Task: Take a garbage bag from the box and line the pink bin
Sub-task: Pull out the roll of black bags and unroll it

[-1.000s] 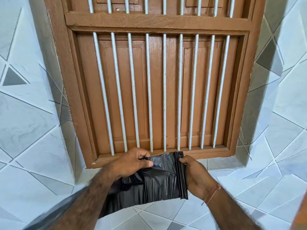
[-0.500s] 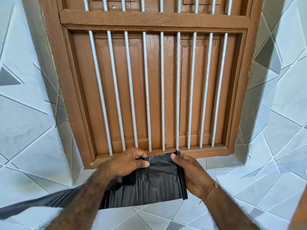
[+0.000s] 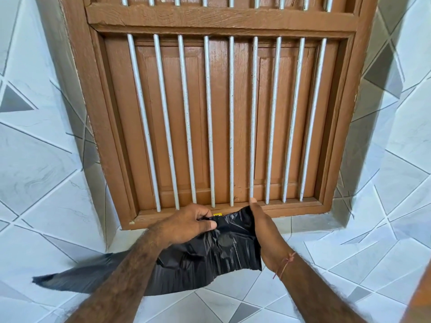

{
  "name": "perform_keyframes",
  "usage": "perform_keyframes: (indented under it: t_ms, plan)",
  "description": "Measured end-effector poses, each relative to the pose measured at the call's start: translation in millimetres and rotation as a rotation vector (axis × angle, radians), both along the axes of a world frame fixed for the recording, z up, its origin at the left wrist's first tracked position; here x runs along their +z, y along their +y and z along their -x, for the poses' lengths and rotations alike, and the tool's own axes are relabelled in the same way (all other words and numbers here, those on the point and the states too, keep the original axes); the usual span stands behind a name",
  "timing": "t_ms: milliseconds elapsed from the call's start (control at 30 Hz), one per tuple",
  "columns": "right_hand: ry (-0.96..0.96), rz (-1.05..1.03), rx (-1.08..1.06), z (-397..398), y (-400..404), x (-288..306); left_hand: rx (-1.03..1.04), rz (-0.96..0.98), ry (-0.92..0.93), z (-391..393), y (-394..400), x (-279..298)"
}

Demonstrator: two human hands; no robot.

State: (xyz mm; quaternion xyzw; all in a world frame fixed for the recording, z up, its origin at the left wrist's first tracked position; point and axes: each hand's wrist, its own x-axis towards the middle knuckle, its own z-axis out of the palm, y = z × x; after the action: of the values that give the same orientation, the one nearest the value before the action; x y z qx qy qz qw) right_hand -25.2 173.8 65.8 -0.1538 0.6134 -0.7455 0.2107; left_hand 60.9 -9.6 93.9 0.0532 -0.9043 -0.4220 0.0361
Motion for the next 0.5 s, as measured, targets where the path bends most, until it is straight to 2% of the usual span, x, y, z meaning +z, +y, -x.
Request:
perform_keyframes:
  t_ms: [100,267,500]
  plan:
    - [-0.056,-0.009,0.010,-0.3,1.9,-0.6,0.005,0.011,-0.002,-0.6,-0.4,-2.6]
    - [0.131,-0.077,0.042,-0.9,4.0,-4.4,0.027,0.010,0.001,-5.0,-0.1,1.7]
    - [0.183,-0.030,-0.019,-2.5,-3.1,-7.3,-0.008,0.017,0.044,-8.5,10.4,3.5]
